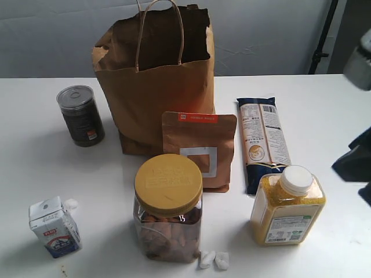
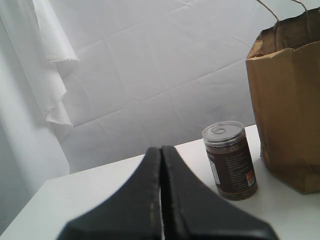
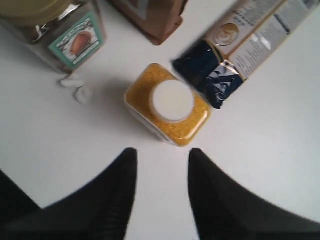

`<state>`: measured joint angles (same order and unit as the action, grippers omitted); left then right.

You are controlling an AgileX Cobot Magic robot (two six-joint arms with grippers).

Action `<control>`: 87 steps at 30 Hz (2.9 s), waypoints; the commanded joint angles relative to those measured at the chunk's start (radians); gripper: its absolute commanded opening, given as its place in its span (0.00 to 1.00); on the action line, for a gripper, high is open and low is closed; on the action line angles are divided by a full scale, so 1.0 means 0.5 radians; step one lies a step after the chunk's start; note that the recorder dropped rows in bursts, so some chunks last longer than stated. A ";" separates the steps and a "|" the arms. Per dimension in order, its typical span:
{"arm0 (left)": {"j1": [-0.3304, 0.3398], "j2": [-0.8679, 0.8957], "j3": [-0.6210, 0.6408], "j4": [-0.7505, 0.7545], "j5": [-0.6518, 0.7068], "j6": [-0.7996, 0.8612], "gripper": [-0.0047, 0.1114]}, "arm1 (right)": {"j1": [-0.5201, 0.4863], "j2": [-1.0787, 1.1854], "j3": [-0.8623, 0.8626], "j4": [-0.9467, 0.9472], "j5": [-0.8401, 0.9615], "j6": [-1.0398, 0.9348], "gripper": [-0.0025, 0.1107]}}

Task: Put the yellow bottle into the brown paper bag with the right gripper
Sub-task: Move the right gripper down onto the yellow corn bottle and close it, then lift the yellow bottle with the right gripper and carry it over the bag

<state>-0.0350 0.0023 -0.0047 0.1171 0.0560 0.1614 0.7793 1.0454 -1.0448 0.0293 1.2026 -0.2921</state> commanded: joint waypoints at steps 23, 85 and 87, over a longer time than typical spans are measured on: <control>-0.008 -0.005 0.009 -0.009 -0.011 -0.010 0.04 | 0.077 0.860 -0.018 -0.245 -0.160 -0.471 0.79; -0.008 -0.005 0.009 -0.009 -0.011 -0.010 0.04 | -0.023 0.736 -0.932 -0.865 -1.623 0.555 0.02; -0.008 -0.005 0.009 -0.009 -0.011 -0.010 0.04 | -0.019 0.843 -1.050 -0.824 -1.586 0.555 0.02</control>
<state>-0.0350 0.0023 -0.0047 0.1171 0.0560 0.1614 0.7678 1.4237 -1.4759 -0.3832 0.4695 -0.0195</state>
